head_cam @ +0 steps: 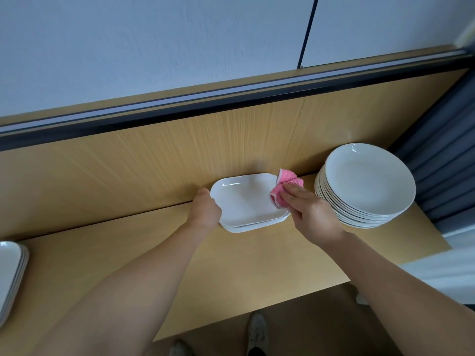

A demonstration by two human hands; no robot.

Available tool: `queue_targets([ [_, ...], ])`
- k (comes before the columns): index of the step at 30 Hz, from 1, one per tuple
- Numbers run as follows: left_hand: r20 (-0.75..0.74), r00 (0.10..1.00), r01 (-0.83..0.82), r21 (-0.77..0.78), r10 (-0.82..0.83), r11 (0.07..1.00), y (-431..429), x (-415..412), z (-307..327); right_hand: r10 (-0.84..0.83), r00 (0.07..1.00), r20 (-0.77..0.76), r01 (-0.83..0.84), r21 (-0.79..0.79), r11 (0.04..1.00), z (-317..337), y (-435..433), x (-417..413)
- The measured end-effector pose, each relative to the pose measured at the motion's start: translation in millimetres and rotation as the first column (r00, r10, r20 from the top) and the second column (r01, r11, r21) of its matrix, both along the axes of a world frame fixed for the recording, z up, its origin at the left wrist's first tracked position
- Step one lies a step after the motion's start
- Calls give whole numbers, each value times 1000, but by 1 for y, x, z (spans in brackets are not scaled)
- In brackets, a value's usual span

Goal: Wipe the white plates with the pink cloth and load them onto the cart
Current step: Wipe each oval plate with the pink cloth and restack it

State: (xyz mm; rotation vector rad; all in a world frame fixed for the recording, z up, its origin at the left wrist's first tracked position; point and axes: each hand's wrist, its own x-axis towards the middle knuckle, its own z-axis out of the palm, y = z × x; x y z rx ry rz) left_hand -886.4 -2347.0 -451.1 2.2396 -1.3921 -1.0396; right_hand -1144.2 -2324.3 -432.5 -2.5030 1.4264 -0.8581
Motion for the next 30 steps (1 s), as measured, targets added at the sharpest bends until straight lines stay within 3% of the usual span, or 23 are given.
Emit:
queue_targets([
  [17,15,985,-172,-86,173,981,99,155,8,166,980,114,-161,-52,986,20,23,140],
  [30,48,972,-230,-3,230,973,157,224,-28,269,963,-2,-265,162,951,-21,69,238],
])
